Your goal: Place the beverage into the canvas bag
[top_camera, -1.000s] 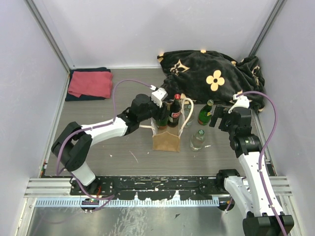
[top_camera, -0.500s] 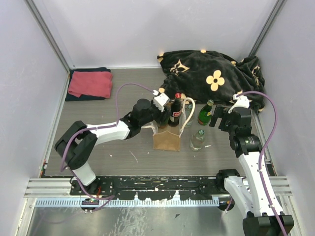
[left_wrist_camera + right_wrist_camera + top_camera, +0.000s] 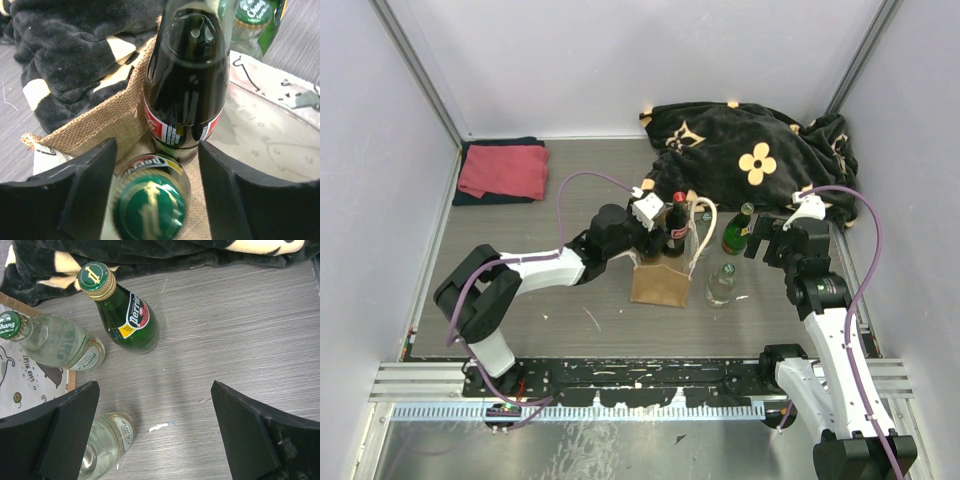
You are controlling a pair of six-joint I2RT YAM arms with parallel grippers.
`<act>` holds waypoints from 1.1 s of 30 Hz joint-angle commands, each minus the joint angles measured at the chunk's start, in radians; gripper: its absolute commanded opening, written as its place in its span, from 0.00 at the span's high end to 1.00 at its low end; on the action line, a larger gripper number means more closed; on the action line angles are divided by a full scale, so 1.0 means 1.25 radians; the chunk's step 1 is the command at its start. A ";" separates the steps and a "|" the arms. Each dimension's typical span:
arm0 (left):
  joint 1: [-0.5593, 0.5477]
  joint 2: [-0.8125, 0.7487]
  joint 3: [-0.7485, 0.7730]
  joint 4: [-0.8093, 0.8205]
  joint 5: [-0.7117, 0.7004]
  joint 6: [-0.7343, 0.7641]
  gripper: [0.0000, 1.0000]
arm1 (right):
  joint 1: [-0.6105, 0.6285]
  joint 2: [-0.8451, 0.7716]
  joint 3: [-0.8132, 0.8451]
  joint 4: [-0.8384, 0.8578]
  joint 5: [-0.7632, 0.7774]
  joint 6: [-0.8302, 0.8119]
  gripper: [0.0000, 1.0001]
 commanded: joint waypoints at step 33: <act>0.014 -0.412 0.061 -0.375 -0.102 -0.117 0.01 | -0.004 0.063 0.039 0.086 0.028 0.021 0.00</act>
